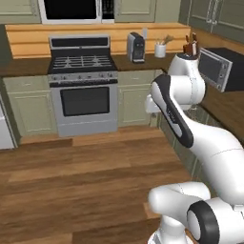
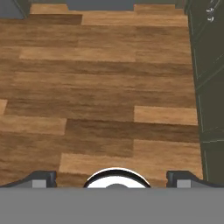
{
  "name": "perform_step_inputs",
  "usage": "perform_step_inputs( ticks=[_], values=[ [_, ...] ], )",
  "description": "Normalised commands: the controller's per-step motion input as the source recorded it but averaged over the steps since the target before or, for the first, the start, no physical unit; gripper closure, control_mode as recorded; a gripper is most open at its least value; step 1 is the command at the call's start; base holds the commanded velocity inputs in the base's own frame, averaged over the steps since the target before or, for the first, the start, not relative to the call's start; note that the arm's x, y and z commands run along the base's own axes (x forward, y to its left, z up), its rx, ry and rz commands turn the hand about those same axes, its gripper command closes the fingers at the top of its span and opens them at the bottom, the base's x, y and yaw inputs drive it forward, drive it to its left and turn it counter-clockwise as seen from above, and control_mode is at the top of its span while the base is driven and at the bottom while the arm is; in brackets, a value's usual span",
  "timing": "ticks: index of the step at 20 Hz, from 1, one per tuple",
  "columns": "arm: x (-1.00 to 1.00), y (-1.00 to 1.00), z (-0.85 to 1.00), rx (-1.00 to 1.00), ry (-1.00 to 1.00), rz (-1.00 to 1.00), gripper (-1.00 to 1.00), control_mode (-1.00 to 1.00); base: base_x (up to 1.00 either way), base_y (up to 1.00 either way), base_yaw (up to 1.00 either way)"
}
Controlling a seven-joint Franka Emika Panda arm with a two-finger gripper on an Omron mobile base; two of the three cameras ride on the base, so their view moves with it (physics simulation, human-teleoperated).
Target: Navigate to the toaster oven.
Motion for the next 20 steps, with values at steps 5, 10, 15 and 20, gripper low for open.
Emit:
perform_step_inputs(
  ticks=[5, 10, 15, 20],
  values=[
    [0.0, 0.0, 0.0, 0.0, 0.0, 0.0, -1.0, 1.0, 1.0, 0.16, -0.32],
    [0.0, 0.0, 0.0, 0.0, 0.0, 0.0, -1.0, 1.0, 1.0, 0.1, -0.29],
    [0.0, 0.0, 0.0, 0.0, 0.0, 0.0, -1.0, 1.0, 1.0, 0.04, -0.17],
    [0.0, 0.0, 0.0, 0.0, 0.0, 0.0, -1.0, 1.0, 1.0, 0.0, -0.07]
  ],
)
